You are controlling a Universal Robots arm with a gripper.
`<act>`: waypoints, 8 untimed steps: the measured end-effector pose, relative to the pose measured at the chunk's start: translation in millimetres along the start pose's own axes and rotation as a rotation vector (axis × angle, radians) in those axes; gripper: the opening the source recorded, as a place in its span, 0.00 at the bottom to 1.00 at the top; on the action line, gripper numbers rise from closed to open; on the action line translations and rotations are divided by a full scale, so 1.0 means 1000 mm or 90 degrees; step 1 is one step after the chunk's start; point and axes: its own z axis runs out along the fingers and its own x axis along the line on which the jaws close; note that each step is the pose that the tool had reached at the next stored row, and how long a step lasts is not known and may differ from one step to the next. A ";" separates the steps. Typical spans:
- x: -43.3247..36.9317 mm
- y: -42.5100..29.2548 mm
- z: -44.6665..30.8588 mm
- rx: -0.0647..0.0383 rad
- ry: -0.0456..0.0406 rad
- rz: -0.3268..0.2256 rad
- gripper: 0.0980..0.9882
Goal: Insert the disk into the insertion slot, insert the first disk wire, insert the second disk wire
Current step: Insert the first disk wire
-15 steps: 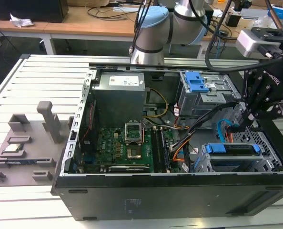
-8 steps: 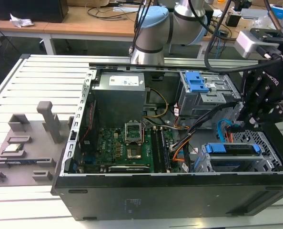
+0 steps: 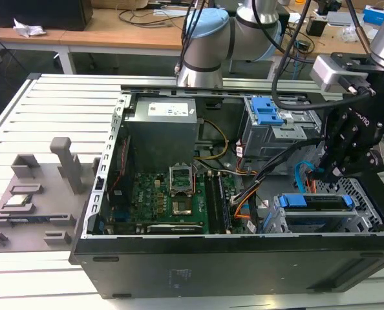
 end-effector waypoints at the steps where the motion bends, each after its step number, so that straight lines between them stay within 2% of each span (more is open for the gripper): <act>1: 0.0000 0.0000 0.0000 0.000 0.0000 0.000 0.23; 3: 0.0000 0.0000 0.0001 0.000 0.0002 0.000 0.23; 4: 0.0000 0.0000 0.0001 0.000 0.0003 0.000 0.14; 5: 0.0000 0.0000 0.0001 0.000 0.0003 0.000 0.14; 6: 0.0000 0.0000 0.0001 0.000 0.0004 0.000 0.08; 8: 0.0000 0.0000 0.0001 0.000 0.0007 0.000 0.08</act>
